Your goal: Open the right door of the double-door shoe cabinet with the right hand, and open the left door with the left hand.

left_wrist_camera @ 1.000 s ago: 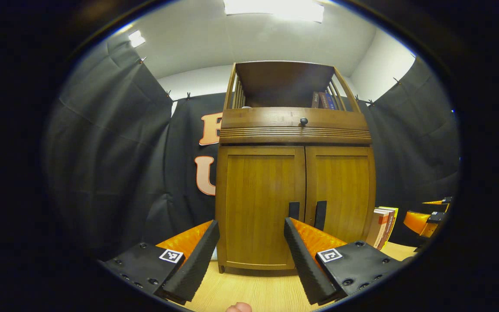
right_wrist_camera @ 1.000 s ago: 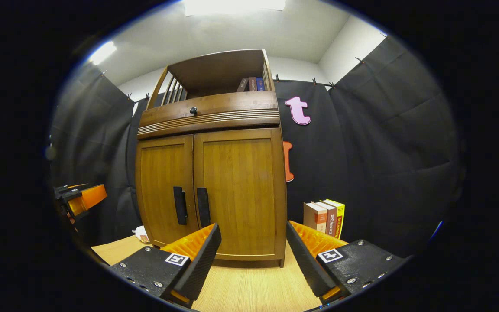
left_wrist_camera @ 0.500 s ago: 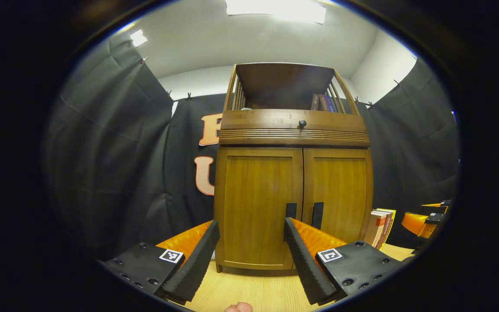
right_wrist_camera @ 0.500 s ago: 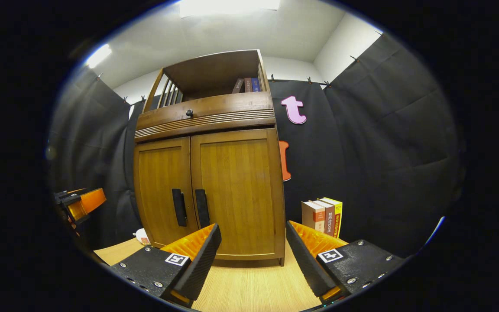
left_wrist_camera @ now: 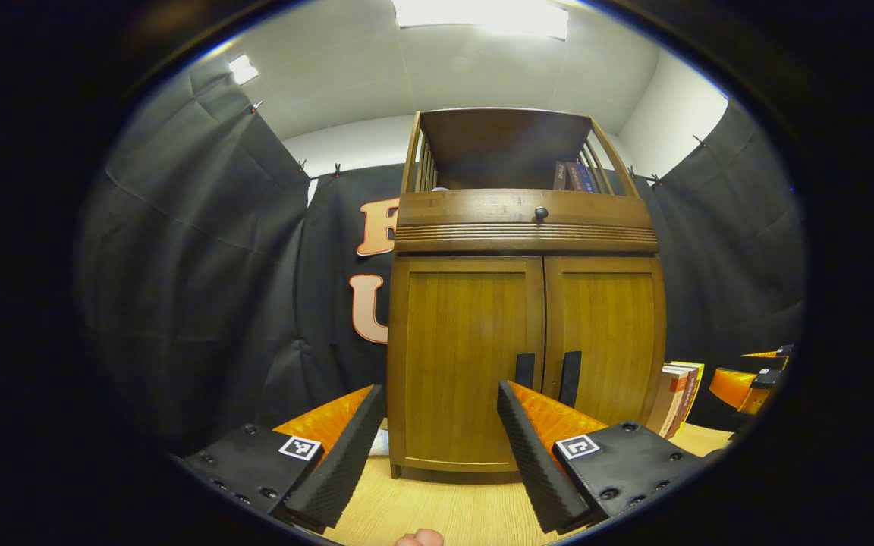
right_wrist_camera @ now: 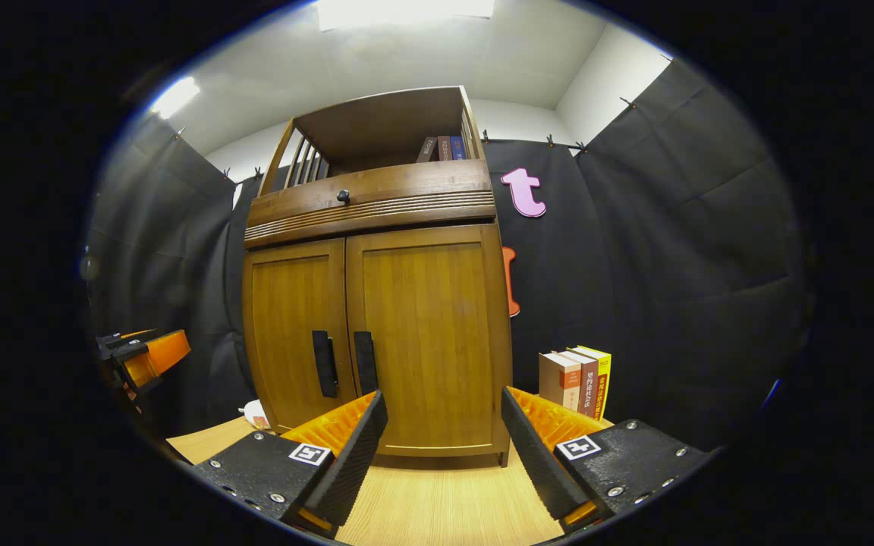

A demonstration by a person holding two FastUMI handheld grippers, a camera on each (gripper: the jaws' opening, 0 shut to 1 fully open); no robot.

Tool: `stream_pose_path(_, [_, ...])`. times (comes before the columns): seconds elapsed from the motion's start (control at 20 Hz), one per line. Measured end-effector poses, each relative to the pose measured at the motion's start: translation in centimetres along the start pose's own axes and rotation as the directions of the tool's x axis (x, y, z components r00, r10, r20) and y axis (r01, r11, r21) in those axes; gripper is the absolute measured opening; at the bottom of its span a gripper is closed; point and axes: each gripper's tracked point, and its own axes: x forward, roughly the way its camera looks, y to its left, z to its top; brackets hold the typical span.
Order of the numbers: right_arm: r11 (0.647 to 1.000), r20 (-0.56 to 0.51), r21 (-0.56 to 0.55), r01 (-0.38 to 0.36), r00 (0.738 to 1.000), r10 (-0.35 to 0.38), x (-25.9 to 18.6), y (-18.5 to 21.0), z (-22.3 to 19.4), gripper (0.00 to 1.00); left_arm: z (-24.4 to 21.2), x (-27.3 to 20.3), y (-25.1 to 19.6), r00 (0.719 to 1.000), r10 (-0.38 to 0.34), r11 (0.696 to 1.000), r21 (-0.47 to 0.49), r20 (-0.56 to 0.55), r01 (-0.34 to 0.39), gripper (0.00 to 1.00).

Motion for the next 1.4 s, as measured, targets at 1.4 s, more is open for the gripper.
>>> stream_pose_path(1.4, [0.986, -0.086, -0.07, -0.148, 0.986, 0.142, 21.8, 13.5, -4.1, 0.88, 0.5, -1.8, 1.9, 0.999, 0.02, 1.0, 0.001, 0.028, -0.02, 0.96])
